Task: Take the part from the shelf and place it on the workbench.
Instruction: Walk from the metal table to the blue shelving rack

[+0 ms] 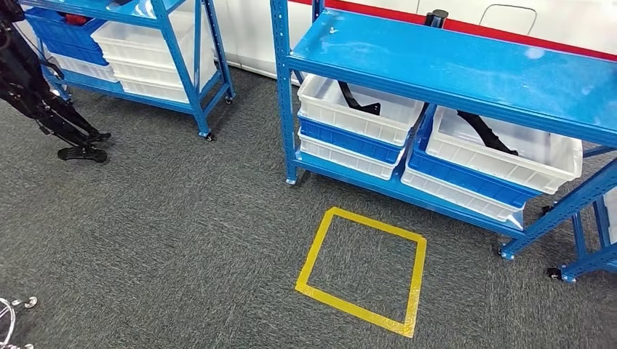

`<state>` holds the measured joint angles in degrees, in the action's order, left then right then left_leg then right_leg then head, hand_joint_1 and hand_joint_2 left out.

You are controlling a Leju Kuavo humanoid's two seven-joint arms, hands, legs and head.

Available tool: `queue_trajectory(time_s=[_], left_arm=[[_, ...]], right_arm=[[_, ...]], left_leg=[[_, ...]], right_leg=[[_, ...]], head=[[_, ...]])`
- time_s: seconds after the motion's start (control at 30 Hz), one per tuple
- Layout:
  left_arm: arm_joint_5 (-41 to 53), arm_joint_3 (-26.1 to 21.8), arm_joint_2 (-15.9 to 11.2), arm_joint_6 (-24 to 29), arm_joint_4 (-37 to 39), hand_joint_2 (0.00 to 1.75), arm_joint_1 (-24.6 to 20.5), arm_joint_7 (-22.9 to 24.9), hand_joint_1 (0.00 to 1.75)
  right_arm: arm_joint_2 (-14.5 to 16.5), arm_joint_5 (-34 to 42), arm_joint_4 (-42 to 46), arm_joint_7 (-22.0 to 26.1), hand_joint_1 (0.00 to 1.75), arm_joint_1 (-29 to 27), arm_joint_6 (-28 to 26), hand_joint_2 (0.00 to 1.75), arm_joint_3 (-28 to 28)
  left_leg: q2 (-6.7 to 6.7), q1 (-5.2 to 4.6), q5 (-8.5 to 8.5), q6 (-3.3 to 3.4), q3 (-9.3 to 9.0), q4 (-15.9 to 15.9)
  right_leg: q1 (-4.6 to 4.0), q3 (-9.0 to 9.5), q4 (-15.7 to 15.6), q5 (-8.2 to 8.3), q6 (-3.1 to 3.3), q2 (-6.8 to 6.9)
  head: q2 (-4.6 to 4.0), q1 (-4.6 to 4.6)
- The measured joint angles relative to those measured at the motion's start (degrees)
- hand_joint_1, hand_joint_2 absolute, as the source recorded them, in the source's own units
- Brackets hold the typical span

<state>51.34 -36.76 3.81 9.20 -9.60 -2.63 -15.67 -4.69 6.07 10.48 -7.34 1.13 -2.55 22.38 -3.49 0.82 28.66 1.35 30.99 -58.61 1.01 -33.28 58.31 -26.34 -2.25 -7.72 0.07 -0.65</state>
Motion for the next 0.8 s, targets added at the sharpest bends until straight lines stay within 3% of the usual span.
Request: queue_trajectory(time_s=[0.07, 0.13, 0.2, 0.23, 0.27, 0.33, 0.37, 0.43, 0.5, 0.53, 0.6, 0.63, 0.7, 0.73, 0.77, 0.8], left_arm=[[-0.3, 0.0, 0.0, 0.1, 0.0, 0.00, 0.0, -0.4, 0.00], [-0.4, 0.0, 0.0, 0.1, 0.0, 0.00, 0.1, -0.6, 0.00], [-0.4, 0.0, -0.1, 0.1, 0.0, 0.00, 0.2, -0.7, 0.00], [-0.4, 0.0, -0.1, 0.0, 0.0, 0.00, 0.2, -0.8, 0.00], [-0.4, 0.0, -0.1, 0.0, 0.0, 0.00, 0.2, -0.8, 0.00], [-0.4, 0.0, -0.1, 0.0, 0.0, 0.00, 0.2, -1.0, 0.00], [-0.4, 0.0, -0.2, 0.0, 0.0, 0.00, 0.2, -1.0, 0.00], [-0.4, 0.0, -0.3, 0.0, 0.0, 0.00, 0.2, -1.1, 0.00], [-0.5, 0.0, -0.4, 0.0, 0.0, 0.00, -0.1, -1.2, 0.00], [-0.5, 0.0, -0.4, 0.0, -0.1, 0.00, -0.3, -1.2, 0.00], [-0.5, 0.0, -0.4, 0.1, -0.1, 0.00, -0.4, -1.5, 0.00], [-0.6, 0.0, -0.5, 0.1, -0.1, 0.00, -0.3, -1.6, 0.00], [-0.8, 0.0, -0.5, 0.1, -0.1, 0.00, 0.0, -1.7, 0.00], [-0.9, -0.1, -0.6, 0.2, -0.1, 0.00, 0.2, -1.7, 0.00], [-1.0, -0.1, -0.6, 0.2, -0.1, 0.00, 0.2, -1.7, 0.00], [-1.1, -0.1, -0.6, 0.2, -0.1, 0.00, 0.2, -1.7, 0.00]], right_arm=[[0.0, -0.1, -0.1, 0.0, 0.00, -0.1, 0.0, 0.00, -0.1], [0.1, -0.1, -0.1, -0.1, 0.00, 0.1, 0.0, 0.00, -0.1], [0.1, -0.2, -0.1, -0.1, 0.00, 0.1, 0.0, 0.00, -0.1], [0.2, -0.2, -0.1, -0.1, 0.00, 0.1, 0.0, 0.00, -0.1], [0.2, -0.2, -0.1, -0.1, 0.00, 0.0, 0.0, 0.00, -0.1], [0.3, -0.2, -0.1, -0.2, 0.00, 0.0, -0.1, 0.00, -0.1], [0.3, -0.3, -0.1, -0.3, 0.00, 0.1, -0.1, 0.00, -0.1], [0.4, -0.4, -0.1, -0.4, 0.00, 0.3, -0.2, 0.00, -0.1], [0.5, -0.4, -0.2, -0.5, 0.00, 0.2, -0.2, 0.00, -0.2], [0.5, -0.4, -0.2, -0.6, 0.00, 0.2, -0.2, 0.00, -0.2], [0.5, -0.5, -0.2, -0.8, 0.00, 0.2, -0.2, 0.00, -0.2], [0.5, -0.6, -0.2, -0.8, 0.00, 0.2, -0.3, 0.00, -0.2], [0.5, -0.8, -0.2, -0.7, 0.00, 0.2, -0.5, 0.00, -0.2], [0.5, -0.9, -0.3, -0.6, 0.00, 0.1, -0.7, 0.00, -0.2], [0.5, -1.1, -0.3, -0.5, 0.00, 0.1, -0.9, 0.00, -0.2], [0.5, -1.2, -0.3, -0.5, 0.00, 0.0, -1.1, 0.00, -0.2]], left_leg=[[1.42, 0.08, -0.55, 0.87, -0.35, 0.8], [3.09, -0.02, -0.78, 1.34, -0.43, 1.2], [4.85, -0.14, -0.72, 1.42, -0.34, 1.2], [5.63, -0.15, -0.66, 1.37, -0.34, 1.2], [6.34, -0.11, -0.57, 1.26, -0.39, 1.2], [7.65, -0.07, -0.27, 0.80, -0.70, 1.1], [8.24, -0.16, -0.02, 0.43, -0.93, 1.1], [9.31, -0.37, 0.43, -0.38, -1.48, 1.1], [10.27, -0.26, 0.75, -1.09, -2.09, 1.2], [9.83, -0.07, 1.17, -1.44, -2.25, 0.9], [7.02, 0.29, 3.61, -1.97, -1.12, -2.3], [5.23, 0.40, 5.62, -2.10, 0.42, -5.8], [3.68, 0.43, 8.85, -2.18, 4.24, -13.4], [3.47, 0.43, 9.01, -2.18, 5.51, -15.3], [3.39, 0.44, 7.88, -2.13, 5.75, -15.0], [3.36, 0.46, 5.78, -2.04, 4.96, -12.4]], right_leg=[[-0.23, -1.21, 1.8, -0.94, -0.27, 2.06], [-0.39, -4.24, 7.8, -3.87, 0.14, 5.50], [-0.19, -7.47, 14.4, -6.28, 0.15, 6.77], [-0.02, -7.88, 15.4, -6.37, -0.19, 7.05], [0.18, -7.11, 14.1, -5.61, -0.72, 7.35], [0.50, -2.82, 6.4, -2.83, -1.72, 9.27], [0.43, -0.76, 2.8, -1.60, -1.86, 10.53], [0.10, 1.03, -0.4, -0.54, -1.22, 11.75], [0.00, 0.98, -0.4, -0.43, -0.32, 10.56], [0.20, 1.01, -0.5, -0.36, 0.05, 9.96], [0.74, 1.30, -0.7, -0.15, 0.93, 8.82], [0.74, 1.22, -0.7, -0.12, 1.26, 8.35], [0.52, 1.18, -0.7, -0.12, 1.68, 7.36], [0.41, 1.22, -0.6, -0.14, 1.76, 6.89], [0.35, 1.31, -0.6, -0.15, 1.76, 6.44], [0.34, 1.43, -0.6, -0.17, 1.74, 6.07]], head=[[0.00, 0.22], [0.00, 0.54], [0.00, 0.65], [0.00, 0.66], [0.00, 0.67], [0.00, 0.71], [0.00, 0.73], [0.00, 0.67], [0.00, 0.58], [0.00, 0.54], [0.00, 0.31], [0.00, 0.17], [0.00, 0.09], [0.00, 0.08], [0.00, 0.08], [0.00, 0.08]])
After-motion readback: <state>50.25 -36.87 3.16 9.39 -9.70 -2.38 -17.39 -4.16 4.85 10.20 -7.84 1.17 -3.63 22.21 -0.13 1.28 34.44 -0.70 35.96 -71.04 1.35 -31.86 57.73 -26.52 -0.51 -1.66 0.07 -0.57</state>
